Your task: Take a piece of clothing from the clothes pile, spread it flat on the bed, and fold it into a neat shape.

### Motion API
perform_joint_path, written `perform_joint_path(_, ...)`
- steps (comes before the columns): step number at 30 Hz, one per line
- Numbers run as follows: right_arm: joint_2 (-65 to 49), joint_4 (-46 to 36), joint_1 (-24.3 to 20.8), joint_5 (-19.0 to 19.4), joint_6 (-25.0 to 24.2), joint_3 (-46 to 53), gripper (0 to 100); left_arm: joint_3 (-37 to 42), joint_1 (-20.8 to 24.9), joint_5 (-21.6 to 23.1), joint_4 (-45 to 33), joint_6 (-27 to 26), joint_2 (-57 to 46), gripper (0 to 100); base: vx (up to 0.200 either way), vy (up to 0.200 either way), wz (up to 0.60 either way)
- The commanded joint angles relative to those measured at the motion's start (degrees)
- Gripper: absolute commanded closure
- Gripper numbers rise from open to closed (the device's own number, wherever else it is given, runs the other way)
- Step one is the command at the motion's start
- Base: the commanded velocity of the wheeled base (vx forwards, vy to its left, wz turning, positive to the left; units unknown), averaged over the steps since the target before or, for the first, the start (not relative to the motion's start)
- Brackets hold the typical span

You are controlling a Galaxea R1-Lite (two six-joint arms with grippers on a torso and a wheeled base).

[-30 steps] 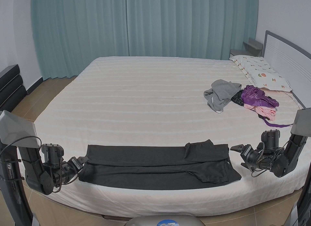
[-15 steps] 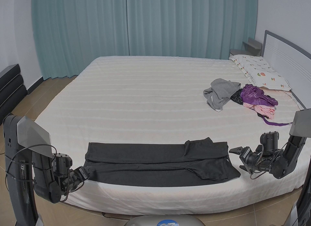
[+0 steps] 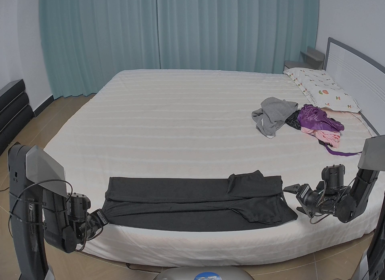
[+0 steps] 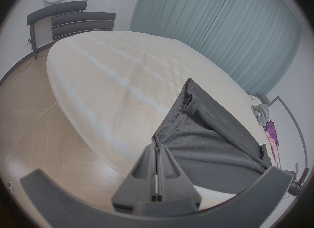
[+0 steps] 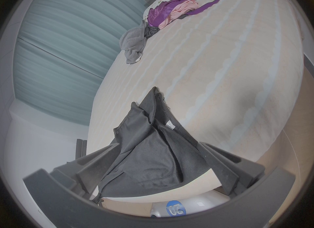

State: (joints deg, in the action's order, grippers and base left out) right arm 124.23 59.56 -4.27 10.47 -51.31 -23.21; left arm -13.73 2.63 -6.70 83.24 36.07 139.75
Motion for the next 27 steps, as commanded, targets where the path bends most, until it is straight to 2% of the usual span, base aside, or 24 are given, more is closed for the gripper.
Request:
perform_joint_path(1, 0.13, 0.03, -0.3, -0.01, 0.07, 0.36, 0, 1.16, -0.08, -0.33, 0.0, 0.05, -0.71, 100, 0.0, 0.0, 0.0)
perform_joint_path(5, 0.04, 0.11, -0.48, -0.01, 0.25, 0.89, 0, 1.6, -0.08, -1.21, 0.0, 0.05, -0.89, 100, 0.0, 0.0, 0.0)
perform_joint_path(14, -0.13, 0.03, -2.5, -0.98, 5.52, 3.61, 0, 2.21, -0.17, -1.29, 0.0, 0.05, -1.15, 100, 0.0, 0.0, 0.0)
perform_joint_path(17, 0.39, -0.59, -3.73, -3.88, 7.28, 4.4, 0, 2.04, -0.17, -1.29, 0.0, 0.23, -0.97, 100, 0.0, 0.0, 0.0)
perform_joint_path(24, 2.06, -0.32, -3.56, -10.3, 11.67, 4.58, 0, 1.77, -0.26, -1.21, 0.0, 0.23, -0.71, 100, 0.0, 0.0, 0.0)
perform_joint_path(27, 2.06, -0.15, -3.56, -10.74, 12.64, 5.28, 0, 1.69, -0.17, -1.21, 0.0, 0.31, -0.62, 100, 0.0, 0.0, 0.0)
